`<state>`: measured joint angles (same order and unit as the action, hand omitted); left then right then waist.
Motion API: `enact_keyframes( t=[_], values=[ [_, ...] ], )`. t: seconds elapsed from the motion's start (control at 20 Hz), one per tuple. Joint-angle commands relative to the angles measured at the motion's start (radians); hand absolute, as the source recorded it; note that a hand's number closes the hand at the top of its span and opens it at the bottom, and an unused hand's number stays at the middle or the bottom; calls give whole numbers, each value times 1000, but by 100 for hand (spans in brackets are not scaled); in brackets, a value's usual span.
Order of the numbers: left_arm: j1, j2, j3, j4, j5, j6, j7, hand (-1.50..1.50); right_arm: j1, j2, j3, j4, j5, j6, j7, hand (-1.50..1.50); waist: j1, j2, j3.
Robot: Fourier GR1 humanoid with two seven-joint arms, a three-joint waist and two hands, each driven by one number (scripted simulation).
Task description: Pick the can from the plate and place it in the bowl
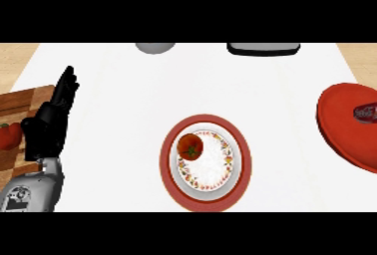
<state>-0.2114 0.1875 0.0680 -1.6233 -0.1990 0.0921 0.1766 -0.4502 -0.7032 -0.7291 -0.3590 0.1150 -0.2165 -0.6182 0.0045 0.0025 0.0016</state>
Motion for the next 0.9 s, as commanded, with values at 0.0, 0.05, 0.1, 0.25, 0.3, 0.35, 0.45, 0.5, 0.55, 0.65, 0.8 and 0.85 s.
enact_keyframes(
  t=[0.0, 0.05, 0.1, 0.25, 0.3, 0.35, 0.45, 0.5, 0.55, 0.65, 0.8, 0.85],
  values=[
    [66, 8, 21, -12, 10, -6, -51, 0, 105, -4, -49, -58, -96, 145, -46, -150, -15, -7, -2],
    [58, 0, -6, -94, -2, -6, 46, 0, 101, -9, -44, -90, -109, 172, -19, -150, -13, -9, -2],
    [-4, 2, 5, -37, -11, 5, 50, 0, 153, -6, -50, -89, -123, 218, -64, -150, -17, -6, -2],
    [-25, 25, 58, 65, 23, -15, -31, 0, 254, 44, -29, -185, -145, 282, -85, -150, -23, -6, -3],
    [65, 26, 32, -72, 16, -28, 22, 0, 289, 49, -32, -225, -164, 299, -63, -150, -15, -8, -3],
    [27, -15, 14, 11, -12, 14, -27, 0, 320, 93, -12, -303, -167, 288, -39, -150, -22, -8, -4],
    [42, 2, 26, 0, 16, -24, -30, 0, 381, 55, -34, -267, -190, 350, -109, -150, -13, -4, -2],
    [20, -3, 25, -29, 5, -5, 8, 0, 429, 128, -27, -391, -213, 345, -80, -150, -21, -7, -4],
    [30, -3, 17, -28, -3, -14, -14, 0, 441, 125, -23, -403, -222, 333, -74, -150, -13, -5, -3],
    [16, -28, 6, -2, -20, 15, -20, 0, 506, 182, 0, -575, -230, 315, 7, -150, -19, -6, -4],
    [-30, 11, 53, 33, 9, -21, -11, 0, 547, 243, 10, -631, -248, 295, -14, -150, -13, -4, -2],
    [-17, -7, 34, 34, -3, -12, -11, 0, 590, 227, -11, -619, -265, 340, -43, -150, -13, -4, -2]
  ],
)
